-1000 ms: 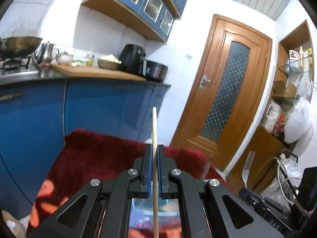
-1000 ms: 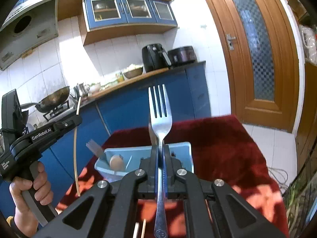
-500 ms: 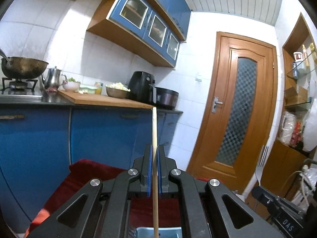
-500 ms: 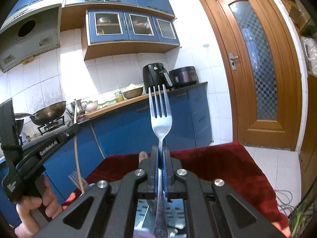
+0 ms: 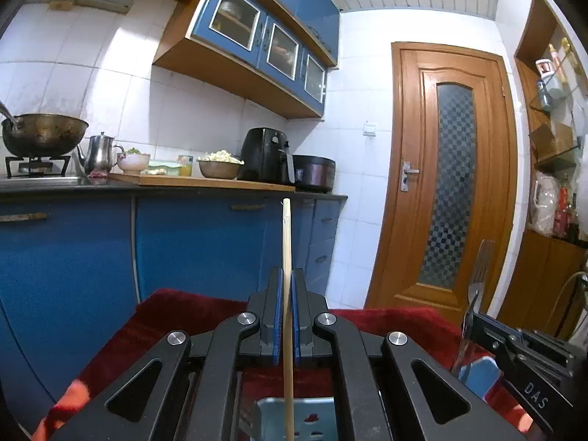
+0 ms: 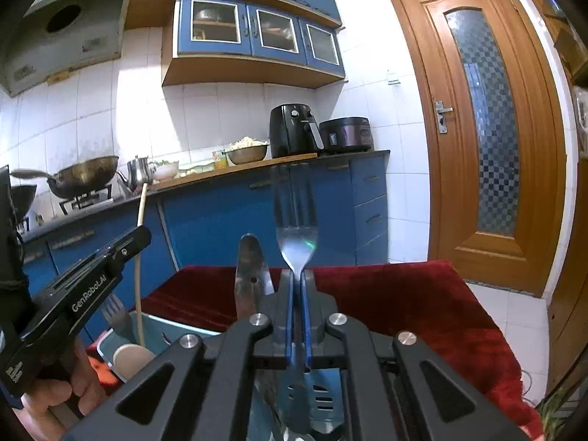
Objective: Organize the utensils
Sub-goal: 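Drop the chopstick into the caddy with the left tool while the right tool drops the fork in, then move both tools back over the remaining utensils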
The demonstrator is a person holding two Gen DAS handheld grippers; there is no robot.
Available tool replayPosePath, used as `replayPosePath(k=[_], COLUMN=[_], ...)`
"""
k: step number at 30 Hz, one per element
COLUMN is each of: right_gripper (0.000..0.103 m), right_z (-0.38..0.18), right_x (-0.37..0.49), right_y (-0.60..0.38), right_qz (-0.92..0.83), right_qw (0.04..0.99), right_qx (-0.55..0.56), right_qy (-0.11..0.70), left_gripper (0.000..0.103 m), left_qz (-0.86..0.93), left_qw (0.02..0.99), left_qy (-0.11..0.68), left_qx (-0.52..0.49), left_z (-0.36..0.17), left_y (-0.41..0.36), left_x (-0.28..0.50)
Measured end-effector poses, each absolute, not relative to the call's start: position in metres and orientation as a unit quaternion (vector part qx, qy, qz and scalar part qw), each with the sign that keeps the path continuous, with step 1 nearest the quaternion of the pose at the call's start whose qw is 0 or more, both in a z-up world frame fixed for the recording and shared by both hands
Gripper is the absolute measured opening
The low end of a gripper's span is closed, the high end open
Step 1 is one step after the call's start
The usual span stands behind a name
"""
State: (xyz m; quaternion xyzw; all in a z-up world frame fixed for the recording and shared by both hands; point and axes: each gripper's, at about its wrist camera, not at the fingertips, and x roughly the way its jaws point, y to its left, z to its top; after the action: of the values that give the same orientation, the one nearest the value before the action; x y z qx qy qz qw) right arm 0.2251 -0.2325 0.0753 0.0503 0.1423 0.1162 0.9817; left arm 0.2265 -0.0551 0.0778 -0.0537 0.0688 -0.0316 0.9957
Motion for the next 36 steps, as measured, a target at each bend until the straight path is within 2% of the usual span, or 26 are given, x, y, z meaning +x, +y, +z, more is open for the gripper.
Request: replayPosePath(k=[9,13,19,36], right_gripper=[0.006,0.011,0.02,0.026], right_z=[0.077,0.078,0.081,0.097], right_x=[0.22,0.216,0.211,0.179], right_y=[-0.223,-0.223,-0.223,-0.224], right_qz=[0.117,0.121,0.121,0.129], right_qw=[0.981,0.979,0.98,0.98], right_qx=[0.033,0.037,0.037,0.048], right_qy=[0.153,0.158,0.154,0.145], left_gripper=[0.005,0.016,0.016,0.016], left_qz=[-0.04,-0.043,-0.048,-0.067], left_qw=[0.994,0.994,0.993,0.989], left_qy=[0.088,0.094,0.1,0.119], left_qx=[-0.043,-0.039,-0.04,-0.047], left_z=[0.076,0.075,0.077,0.095], left_y=[-0.056,-0.056,-0.056,-0.047], left_x=[0.223,0.218,0.212,0.178])
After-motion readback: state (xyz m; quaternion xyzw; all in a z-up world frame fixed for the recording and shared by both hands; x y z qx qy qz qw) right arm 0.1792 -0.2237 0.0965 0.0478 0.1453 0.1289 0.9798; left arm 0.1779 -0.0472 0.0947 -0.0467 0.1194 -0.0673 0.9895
